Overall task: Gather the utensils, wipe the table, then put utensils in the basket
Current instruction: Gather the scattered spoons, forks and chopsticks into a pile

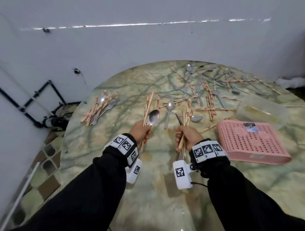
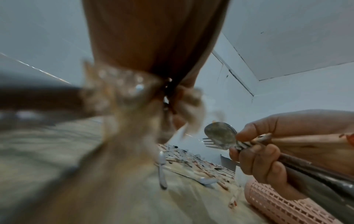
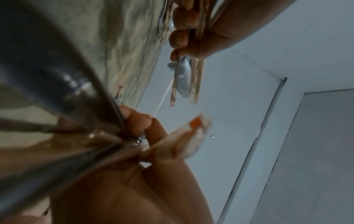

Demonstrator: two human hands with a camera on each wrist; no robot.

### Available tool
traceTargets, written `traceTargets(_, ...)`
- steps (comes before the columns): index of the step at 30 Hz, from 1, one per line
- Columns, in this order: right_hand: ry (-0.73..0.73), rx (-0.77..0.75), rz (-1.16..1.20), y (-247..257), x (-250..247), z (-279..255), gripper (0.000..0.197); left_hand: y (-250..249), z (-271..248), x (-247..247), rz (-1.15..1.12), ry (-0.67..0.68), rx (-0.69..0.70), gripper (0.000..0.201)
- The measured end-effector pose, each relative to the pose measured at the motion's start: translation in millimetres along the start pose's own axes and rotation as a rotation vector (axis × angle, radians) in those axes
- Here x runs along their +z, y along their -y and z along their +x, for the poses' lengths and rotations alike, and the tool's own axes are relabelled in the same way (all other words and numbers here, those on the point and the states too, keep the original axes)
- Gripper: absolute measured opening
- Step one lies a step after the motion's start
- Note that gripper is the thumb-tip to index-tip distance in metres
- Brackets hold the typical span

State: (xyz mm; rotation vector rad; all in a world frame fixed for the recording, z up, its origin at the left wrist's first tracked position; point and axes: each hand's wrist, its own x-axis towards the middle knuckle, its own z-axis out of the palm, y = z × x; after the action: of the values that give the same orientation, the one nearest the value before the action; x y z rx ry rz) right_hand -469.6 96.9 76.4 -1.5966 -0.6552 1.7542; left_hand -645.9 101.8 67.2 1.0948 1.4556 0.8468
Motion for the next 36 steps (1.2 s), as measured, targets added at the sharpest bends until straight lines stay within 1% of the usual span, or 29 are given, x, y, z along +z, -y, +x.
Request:
traceTargets(5,0.073,0.003,0.043,-14.5,44.4,1.5,0.028,15.7,-3.8,-42.8,0.096,-0.021,-0.004,0.025)
traceTargets(8,0.093,0.007,0.036,-22.5,74.7,7.7,0.025,22.1,2.0,-69.5,0.107,-0.023,-0.036,0.025)
traceTargets(10,0.1,0.011,0.039,-24.8,97.8,13.8,0.015,27.4,9.9,-89.8,0.164,0.01,-0.041,0.024)
traceTargets(11,0.102,0.022,0.034,-25.5,110.1,17.5,0.011,31.1,15.3,-100.4,0.206,0.037,-0.042,0.021)
traceTargets(13,0.11,0.049,0.011,-27.0,137.0,26.3,0.011,36.4,26.4,-123.4,0.278,0.105,-0.032,0.008)
traceTargets(15,0.131,0.071,-0.006,-27.5,164.8,35.9,0.015,41.9,40.8,-146.9,0.314,0.147,-0.002,0.017)
traceTargets(17,0.138,0.061,-0.032,-24.7,189.8,48.5,0.019,43.5,56.1,-168.5,0.384,0.148,0.043,0.023)
traceTargets(21,0.062,0.035,-0.062,-13.8,236.7,79.0,0.015,43.2,88.8,-206.8,0.461,0.127,0.05,0.038)
traceTargets(23,0.03,0.017,-0.09,-6.2,257.0,91.4,0.017,42.1,104.4,-220.6,0.503,0.111,0.072,0.04)
traceTargets(27,0.005,-0.012,-0.182,11.7,286.8,113.0,0.024,42.8,134.6,-238.7,0.489,0.069,0.065,0.051)
traceTargets(30,-0.025,-0.034,-0.269,22.6,303.3,129.5,0.024,40.1,148.9,-248.8,0.47,0.016,0.056,0.047)
traceTargets(32,-0.035,-0.054,-0.306,26.9,312.8,141.6,0.025,40.9,158.0,-254.7,0.465,0.005,0.054,0.048)
traceTargets(33,-0.04,-0.063,-0.308,28.5,317.4,146.9,0.024,42.1,163.2,-257.8,0.463,0.001,0.06,0.051)
traceTargets(34,-0.046,-0.064,-0.306,30.5,321.6,151.8,0.019,44.1,168.9,-261.0,0.457,-0.002,0.064,0.056)
traceTargets(35,-0.058,-0.078,-0.297,31.6,326.3,156.1,0.008,44.6,172.9,-264.2,0.451,-0.006,0.067,0.06)
traceTargets(36,-0.086,-0.092,-0.292,33.3,329.6,157.4,0.016,46.3,177.5,-267.7,0.45,-0.011,0.066,0.061)
